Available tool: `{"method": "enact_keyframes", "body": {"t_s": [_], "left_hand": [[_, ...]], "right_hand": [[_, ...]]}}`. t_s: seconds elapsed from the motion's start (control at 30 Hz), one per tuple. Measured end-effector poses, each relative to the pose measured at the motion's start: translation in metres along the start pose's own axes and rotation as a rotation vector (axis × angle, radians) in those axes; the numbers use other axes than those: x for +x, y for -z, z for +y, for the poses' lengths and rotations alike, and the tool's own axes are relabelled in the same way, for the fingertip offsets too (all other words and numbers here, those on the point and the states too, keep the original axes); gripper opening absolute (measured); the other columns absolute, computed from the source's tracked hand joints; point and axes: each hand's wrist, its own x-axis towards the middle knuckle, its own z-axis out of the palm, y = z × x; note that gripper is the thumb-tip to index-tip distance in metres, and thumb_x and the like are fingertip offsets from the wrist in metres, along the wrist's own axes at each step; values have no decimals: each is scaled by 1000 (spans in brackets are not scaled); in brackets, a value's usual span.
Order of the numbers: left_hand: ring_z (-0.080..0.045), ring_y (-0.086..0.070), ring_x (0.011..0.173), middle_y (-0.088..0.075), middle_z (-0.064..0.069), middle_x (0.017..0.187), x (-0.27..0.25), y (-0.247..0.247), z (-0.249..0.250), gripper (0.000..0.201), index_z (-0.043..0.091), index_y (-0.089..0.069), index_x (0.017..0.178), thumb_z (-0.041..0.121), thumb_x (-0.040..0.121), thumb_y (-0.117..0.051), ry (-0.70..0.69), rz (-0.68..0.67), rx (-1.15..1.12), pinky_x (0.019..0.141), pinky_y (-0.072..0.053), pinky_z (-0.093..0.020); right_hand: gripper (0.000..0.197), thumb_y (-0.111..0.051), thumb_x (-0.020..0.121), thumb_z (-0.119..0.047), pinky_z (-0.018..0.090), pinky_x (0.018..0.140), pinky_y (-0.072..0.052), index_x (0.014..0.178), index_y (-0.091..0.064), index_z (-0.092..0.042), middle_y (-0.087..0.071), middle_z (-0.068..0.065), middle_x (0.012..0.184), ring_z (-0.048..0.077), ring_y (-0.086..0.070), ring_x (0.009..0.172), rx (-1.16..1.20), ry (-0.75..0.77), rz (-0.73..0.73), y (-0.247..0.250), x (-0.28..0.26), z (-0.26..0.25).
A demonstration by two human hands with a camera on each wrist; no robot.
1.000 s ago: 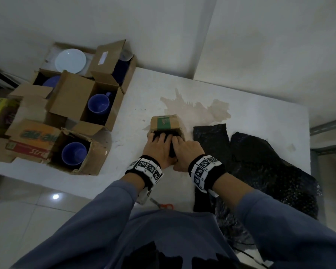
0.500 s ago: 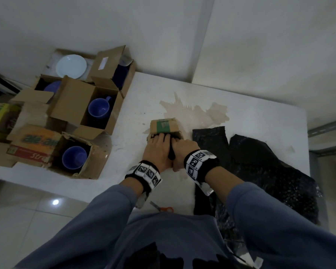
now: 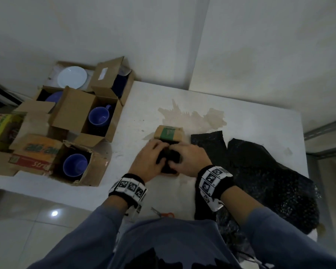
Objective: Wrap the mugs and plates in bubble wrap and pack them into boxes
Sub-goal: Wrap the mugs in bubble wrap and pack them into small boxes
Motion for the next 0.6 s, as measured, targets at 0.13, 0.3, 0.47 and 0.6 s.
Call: {"method": "enact_keyframes", "body": {"t_s": [0.13, 0.3, 0.47, 0.6], "left_hand": [[-13, -56, 86, -45, 5, 102, -22, 5, -18, 40, 25, -62, 103, 1, 73, -73, 234, 102, -133, 75, -54, -31], [-7, -58, 86, -46, 5, 97, -32, -1, -24, 45, 34, -64, 96, -5, 75, -69, 372, 57, -340, 84, -50, -24], [-14, -63, 77, -58, -2, 92, -35, -1, -28, 30, 33, -69, 91, 5, 86, -61, 446, 99, -474, 76, -51, -25], [-11, -59, 56, -67, 0, 64, -32, 15, -22, 36, 12, -72, 84, 6, 100, -40, 642, 156, -860, 58, -43, -27]], "right_hand": [[19, -64, 82, -40, 31, 62, -53, 94, -64, -24, -66, -6, 97, 18, -65, 68, 632, -390, 231, 2, 8, 28], [23, -61, 94, -15, 26, 48, -52, 116, -57, -12, -63, 7, 104, 21, -61, 49, 1332, -721, 50, 10, 41, 24], [22, -60, 93, -9, 22, 45, -47, 115, -56, -9, -66, 11, 100, 16, -59, 47, 1297, -634, 207, 16, 47, 17], [14, -68, 91, -11, 23, 49, -48, 104, -65, -10, -72, 7, 94, 17, -61, 51, 1115, -411, 260, 17, 30, 15]]}}
